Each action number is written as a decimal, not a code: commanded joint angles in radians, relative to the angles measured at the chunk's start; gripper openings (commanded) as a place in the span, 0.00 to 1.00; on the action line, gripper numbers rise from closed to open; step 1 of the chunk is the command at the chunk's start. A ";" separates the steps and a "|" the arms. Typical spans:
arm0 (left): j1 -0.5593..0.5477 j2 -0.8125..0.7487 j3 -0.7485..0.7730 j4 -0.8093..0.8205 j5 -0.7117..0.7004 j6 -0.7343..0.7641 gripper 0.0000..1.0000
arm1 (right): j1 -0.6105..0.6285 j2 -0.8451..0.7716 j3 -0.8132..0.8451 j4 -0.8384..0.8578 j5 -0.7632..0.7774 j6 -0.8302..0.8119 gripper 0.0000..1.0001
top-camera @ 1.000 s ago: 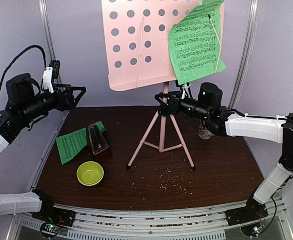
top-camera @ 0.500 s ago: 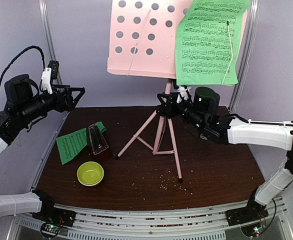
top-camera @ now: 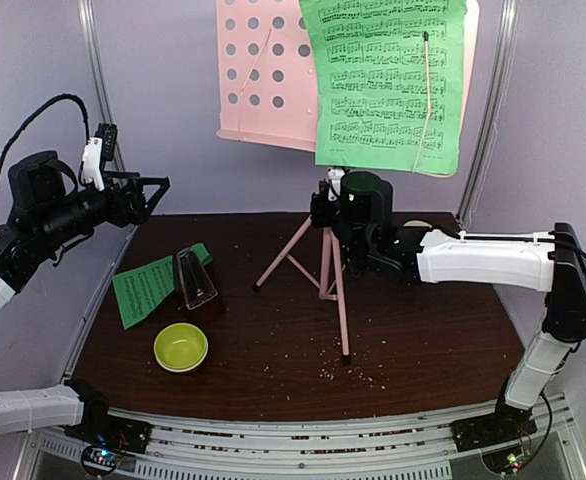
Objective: Pack up the instrument practice props
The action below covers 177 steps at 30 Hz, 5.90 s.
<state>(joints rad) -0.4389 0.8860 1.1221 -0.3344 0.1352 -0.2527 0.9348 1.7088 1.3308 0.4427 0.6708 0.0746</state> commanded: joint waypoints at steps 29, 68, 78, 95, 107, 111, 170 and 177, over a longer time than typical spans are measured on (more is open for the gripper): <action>0.005 0.021 0.130 0.056 -0.010 -0.093 0.95 | -0.060 -0.372 -0.484 0.077 -0.067 0.175 0.96; -0.440 0.678 0.730 0.235 0.014 -0.180 0.59 | -0.764 -0.875 -0.078 -0.258 -1.307 0.939 0.83; -0.440 0.721 0.765 0.223 -0.014 -0.181 0.54 | -0.535 -0.830 0.012 -0.446 -1.110 0.723 0.70; -0.440 0.776 0.802 0.201 0.049 -0.193 0.44 | -0.295 -0.770 0.047 -0.468 -0.976 0.598 0.60; -0.440 0.748 0.727 0.199 0.092 -0.242 0.48 | -0.220 -0.671 0.122 -0.439 -0.889 0.544 0.55; -0.441 0.748 0.714 0.205 0.125 -0.262 0.48 | -0.214 -0.651 0.134 -0.421 -0.878 0.543 0.54; -0.442 0.802 0.638 0.488 0.296 -0.417 0.09 | -0.198 -0.548 0.207 -0.238 -0.828 0.486 0.32; -0.442 0.781 0.603 0.516 0.273 -0.422 0.00 | -0.198 -0.568 0.165 -0.199 -0.813 0.472 0.00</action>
<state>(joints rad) -0.8780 1.6814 1.7500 0.1112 0.4118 -0.6655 0.7280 1.1675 1.5059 0.1688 -0.1429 0.5568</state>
